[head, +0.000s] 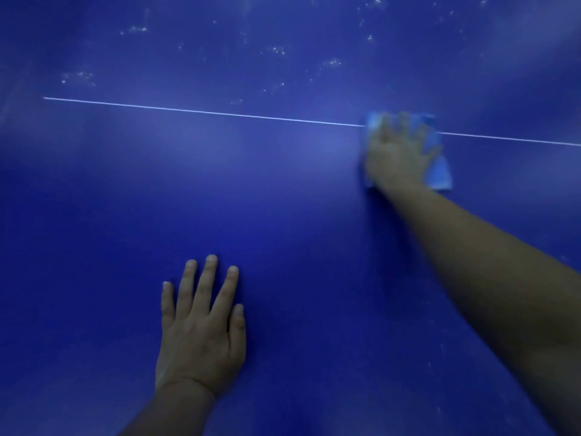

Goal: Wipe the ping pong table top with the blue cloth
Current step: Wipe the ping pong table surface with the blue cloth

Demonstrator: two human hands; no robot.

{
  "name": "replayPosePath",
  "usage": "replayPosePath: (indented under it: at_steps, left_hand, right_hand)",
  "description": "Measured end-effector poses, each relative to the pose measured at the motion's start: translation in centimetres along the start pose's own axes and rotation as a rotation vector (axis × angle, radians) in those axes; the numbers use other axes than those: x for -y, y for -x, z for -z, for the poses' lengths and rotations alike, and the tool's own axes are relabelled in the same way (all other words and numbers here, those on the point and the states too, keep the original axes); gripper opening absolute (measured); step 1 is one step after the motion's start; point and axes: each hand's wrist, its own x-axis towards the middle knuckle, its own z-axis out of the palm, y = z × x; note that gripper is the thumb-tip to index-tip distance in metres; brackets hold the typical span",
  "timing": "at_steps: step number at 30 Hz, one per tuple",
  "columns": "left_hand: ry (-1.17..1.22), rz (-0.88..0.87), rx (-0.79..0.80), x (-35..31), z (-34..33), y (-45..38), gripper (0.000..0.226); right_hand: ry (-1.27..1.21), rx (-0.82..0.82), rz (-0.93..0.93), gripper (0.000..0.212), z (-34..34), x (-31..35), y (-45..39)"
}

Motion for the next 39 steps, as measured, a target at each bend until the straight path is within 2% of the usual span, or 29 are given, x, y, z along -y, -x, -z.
replayPosePath:
  at_steps: [2,3,4,5,6,8,9,10,11,12,14,16,17,19,21,23,24,25,26,29,30,31,34,37,39]
  left_hand:
    - [-0.007,0.005,0.010,0.0,0.0,0.0,0.059]
    - [-0.009,0.005,0.017,0.0,0.1,0.0,0.059]
    - [-0.008,0.003,0.016,-0.1,0.1,0.0,0.059]
    - [-0.008,0.000,0.010,-0.1,0.1,0.0,0.059]
    - [-0.012,-0.002,0.002,0.0,0.1,0.0,0.060]
    - [-0.017,-0.001,-0.010,-0.1,0.0,-0.1,0.060]
    - [-0.019,0.000,-0.018,-0.1,0.0,-0.1,0.060]
    - [-0.019,-0.003,-0.025,0.0,-0.1,0.0,0.060]
    - [-0.016,-0.005,-0.030,0.0,-0.2,0.0,0.060]
    - [-0.013,-0.006,-0.034,0.0,-0.2,0.0,0.060]
    - [-0.011,-0.006,-0.032,0.0,-0.2,0.0,0.060]
    - [-0.012,-0.007,-0.021,0.0,-0.2,0.0,0.060]
    - [-0.009,-0.010,-0.014,0.1,-0.2,0.0,0.060]
    - [-0.002,-0.008,-0.010,0.2,-0.1,0.1,0.061]
    - [-0.006,-0.003,0.000,0.1,-0.1,0.2,0.061]
    - [-0.005,0.000,0.002,0.0,-0.1,0.2,0.061]
    - [-0.006,-0.001,0.004,0.1,-0.2,0.2,0.062]
    - [-0.008,0.000,0.008,0.1,-0.2,0.2,0.062]
    - [-0.012,0.003,0.010,0.1,-0.2,0.2,0.063]
    - [-0.027,0.009,0.005,0.2,-0.3,0.3,0.065]
    - [-0.033,0.010,0.003,0.1,-0.3,0.3,0.065]
    - [-0.040,0.011,0.005,0.1,-0.4,0.3,0.066]
    - [-0.056,0.015,-0.005,0.1,-0.5,0.3,0.065]
    - [-0.084,0.027,0.017,0.1,-0.8,0.3,0.061]
    - [-0.075,0.028,0.040,0.3,-0.8,0.7,0.061]
  right_hand:
    - [-0.119,0.024,-0.337,0.056,1.6,-5.6,-1.1]
    - [-0.165,0.040,-0.444,0.058,2.0,-6.3,-1.0]
    - [-0.159,0.023,-0.466,0.058,2.0,-5.6,-0.5]
    - [-0.127,0.001,-0.397,0.056,1.5,-3.9,0.4]
    - [-0.102,-0.007,-0.251,0.055,0.9,-1.2,1.9]
    - [-0.050,0.010,0.199,0.055,-0.7,4.0,5.3]
    - [-0.036,0.082,0.427,0.057,-1.2,5.5,6.8]
    - [-0.025,0.154,0.583,0.057,-1.1,5.5,7.3]
    - [0.008,0.172,0.642,0.056,-0.7,3.9,6.1]
    - [0.071,0.121,0.598,0.055,-0.3,1.4,4.2]
    - [0.110,0.060,0.308,0.055,0.8,-5.0,0.2]
    - [-0.051,0.104,0.024,0.055,2.2,-9.5,-1.5]
    - [-0.090,0.109,0.021,0.056,2.4,-10.0,-0.8]
    - [-0.016,0.102,0.238,0.058,1.7,-8.7,3.3]
    - [0.003,0.136,0.628,0.058,1.0,-7.7,10.5]
    - [0.030,0.153,1.107,0.050,-0.1,-9.1,17.7]
    - [0.066,0.185,1.248,0.049,0.1,-10.0,18.6]
    - [0.085,0.195,1.301,0.049,0.6,-10.7,17.4]
    - [0.088,0.157,1.231,0.052,0.9,-10.9,15.1]
    - [0.039,0.139,0.599,0.063,2.2,-11.1,7.7]
    - [0.008,0.137,0.475,0.064,2.4,-11.3,6.9]
    - [-0.002,0.134,0.437,0.064,2.5,-11.2,7.7]
    - [-0.005,0.109,0.609,0.063,1.6,-11.3,16.5]
    - [-0.001,0.142,1.039,0.051,0.6,-14.8,29.9]
    - [0.034,0.208,1.281,0.049,1.0,-17.3,33.5]
